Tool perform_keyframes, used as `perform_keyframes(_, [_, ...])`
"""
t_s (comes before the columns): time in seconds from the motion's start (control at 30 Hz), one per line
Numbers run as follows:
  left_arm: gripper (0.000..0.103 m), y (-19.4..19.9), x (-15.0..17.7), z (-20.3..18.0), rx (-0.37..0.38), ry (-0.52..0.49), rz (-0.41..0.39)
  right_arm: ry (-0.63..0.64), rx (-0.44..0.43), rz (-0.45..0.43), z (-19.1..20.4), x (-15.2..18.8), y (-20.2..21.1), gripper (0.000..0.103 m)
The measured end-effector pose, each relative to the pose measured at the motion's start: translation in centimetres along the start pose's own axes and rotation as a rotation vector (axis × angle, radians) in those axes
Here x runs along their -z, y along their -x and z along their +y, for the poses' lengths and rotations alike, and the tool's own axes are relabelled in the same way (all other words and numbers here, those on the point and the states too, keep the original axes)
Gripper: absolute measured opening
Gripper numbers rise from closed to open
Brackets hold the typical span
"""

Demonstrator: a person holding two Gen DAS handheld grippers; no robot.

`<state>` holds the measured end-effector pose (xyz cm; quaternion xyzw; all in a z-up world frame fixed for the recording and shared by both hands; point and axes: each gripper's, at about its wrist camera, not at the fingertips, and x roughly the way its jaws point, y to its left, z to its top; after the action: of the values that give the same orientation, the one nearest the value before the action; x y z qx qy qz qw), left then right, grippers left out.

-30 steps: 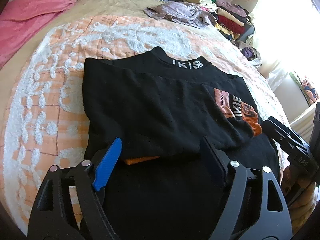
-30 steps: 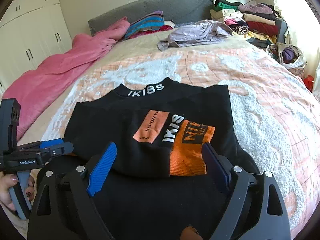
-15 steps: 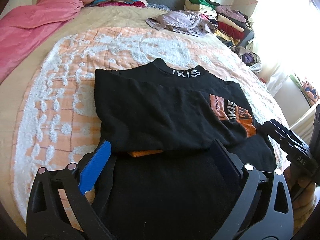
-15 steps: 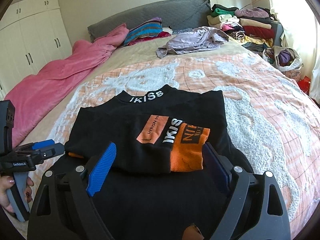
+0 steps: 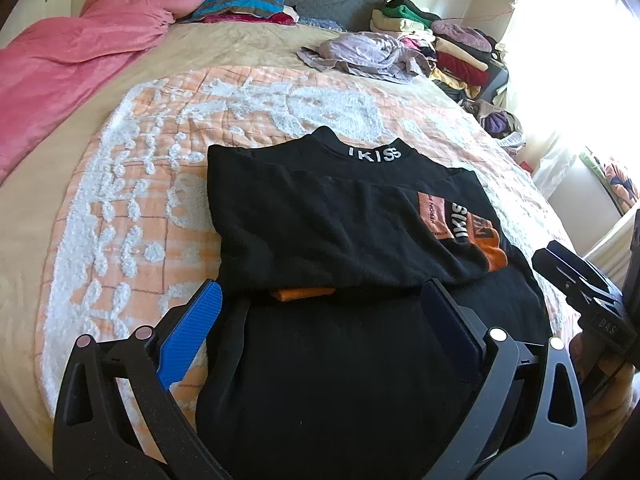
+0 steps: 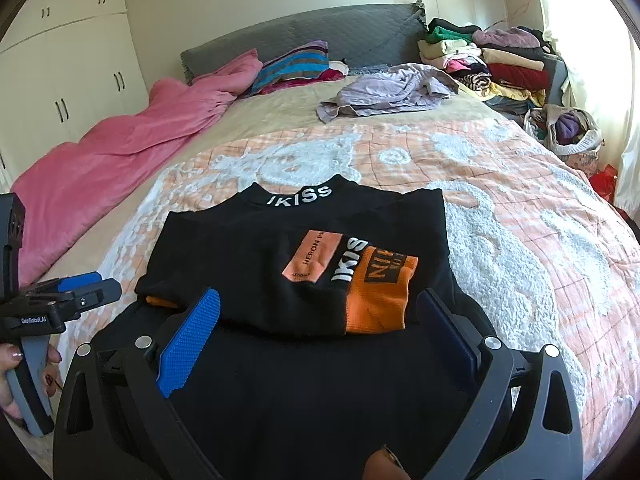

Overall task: Fold small clothes
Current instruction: 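Press the folded sweatshirt flat with both tools, then move both open tools back along the sweatshirt to its hem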

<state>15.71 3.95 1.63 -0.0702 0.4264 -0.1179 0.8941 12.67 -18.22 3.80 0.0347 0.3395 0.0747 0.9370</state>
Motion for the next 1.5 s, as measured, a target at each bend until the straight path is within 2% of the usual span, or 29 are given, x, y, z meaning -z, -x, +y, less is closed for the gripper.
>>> perform_keyframes(0.93, [0.093,3.8,6.2,2.9,-0.061,0.040,-0.001,0.024,0.056,0.035,0.0,5.0,3.9,0.098])
perform_keyframes(1.5, [0.093,5.6,9.6,4.5,-0.107,0.076,0.034,0.025,0.068,0.060,-1.4,7.2,4.8,0.098])
